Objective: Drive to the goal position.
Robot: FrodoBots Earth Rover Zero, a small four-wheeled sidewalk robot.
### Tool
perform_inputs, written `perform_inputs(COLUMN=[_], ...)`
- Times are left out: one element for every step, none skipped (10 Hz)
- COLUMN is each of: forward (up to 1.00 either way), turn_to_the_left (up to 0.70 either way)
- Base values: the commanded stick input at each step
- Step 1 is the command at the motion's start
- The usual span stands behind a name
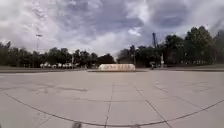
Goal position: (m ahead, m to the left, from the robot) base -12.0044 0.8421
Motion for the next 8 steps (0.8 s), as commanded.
perform_inputs(forward=[0.06, 0.06, 0.06, 0.06, 0.06, 0.06, 0.06, 0.06], turn_to_the_left=[0.00, 0.00, 0.00, 0.00, 0.00, 0.00, 0.00, 0.00])
